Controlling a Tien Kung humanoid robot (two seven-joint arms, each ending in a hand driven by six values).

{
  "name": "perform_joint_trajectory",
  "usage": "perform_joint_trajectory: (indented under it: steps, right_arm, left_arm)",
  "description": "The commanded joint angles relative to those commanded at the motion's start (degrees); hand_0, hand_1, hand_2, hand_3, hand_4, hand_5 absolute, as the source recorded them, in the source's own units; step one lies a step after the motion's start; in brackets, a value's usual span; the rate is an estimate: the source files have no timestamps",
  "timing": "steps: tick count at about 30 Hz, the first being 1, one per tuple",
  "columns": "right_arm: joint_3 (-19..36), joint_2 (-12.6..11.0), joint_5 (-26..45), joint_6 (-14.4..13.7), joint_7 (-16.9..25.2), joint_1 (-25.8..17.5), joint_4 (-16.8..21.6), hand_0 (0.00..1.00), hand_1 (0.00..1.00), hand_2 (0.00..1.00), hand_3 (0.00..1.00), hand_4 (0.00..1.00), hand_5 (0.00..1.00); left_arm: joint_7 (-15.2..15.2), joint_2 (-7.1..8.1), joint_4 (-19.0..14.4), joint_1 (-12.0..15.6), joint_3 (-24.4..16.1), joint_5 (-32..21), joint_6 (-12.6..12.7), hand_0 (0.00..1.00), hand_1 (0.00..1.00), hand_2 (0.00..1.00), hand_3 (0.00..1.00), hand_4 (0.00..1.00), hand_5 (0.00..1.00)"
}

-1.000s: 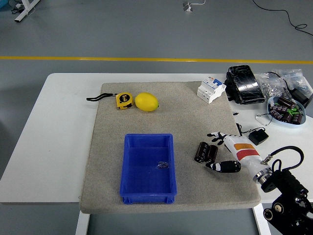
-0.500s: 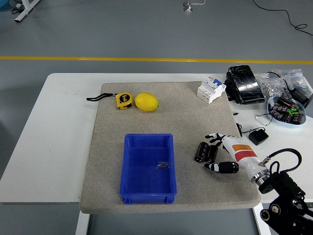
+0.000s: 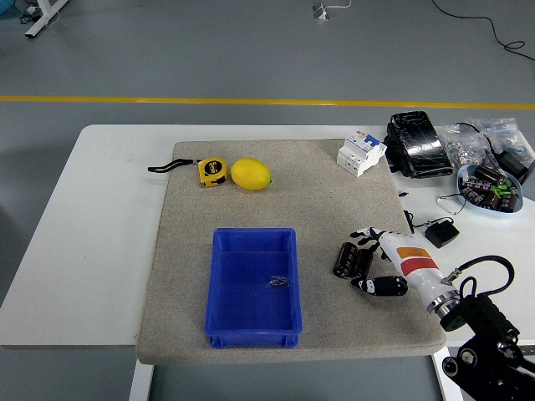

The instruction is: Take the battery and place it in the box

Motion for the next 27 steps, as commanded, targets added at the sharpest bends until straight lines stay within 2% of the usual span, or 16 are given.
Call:
perform_joint_trajectory:
  steps: [1,2,13,14,27]
  right_arm:
    - [-0.1,0.0,0.2,-0.1,0.1,0.0,0.1,0.367,0.506,0.583,0.727,0.998,0.117]
    - [-0.2,0.0,0.4,-0.4,0.2,0.0,0.1,0.337,0.477,0.553,0.639,0.863,0.075]
    - [-0.4,-0.2,1.1,-0.8,0.2,-0.2,0.5,0.32,0.466,0.544,0.615,0.845,0.075]
    - [-0.4,-0.2,1.1,-0.8,0.2,-0.2,0.5,0.289,0.452,0.532,0.587,0.827,0.063]
    - [0.3,-0.6,0.1,-0.7,-0.2,-0.1,1.6,0.289,0.452,0.531,0.59,0.825,0.059]
  left_arm:
    - [0.0,0.03,0.0,0.0,0.0,0.0,-0.1,0.73,0.719,0.759,0.683,0.721,0.67]
    - [0.0,0.04,0.0,0.0,-0.2,0.2,-0.2,0.731,0.719,0.759,0.682,0.719,0.667]
    - [0.3,0.19,-0.1,0.3,-1.1,1.6,-0.8,0.731,0.715,0.759,0.68,0.718,0.666]
    - [0.3,0.19,-0.1,0.3,-1.1,1.7,-0.8,0.732,0.715,0.758,0.68,0.719,0.666]
    - [0.7,0.34,-0.1,0.1,-1.3,2.2,-0.7,0.732,0.714,0.756,0.68,0.718,0.666]
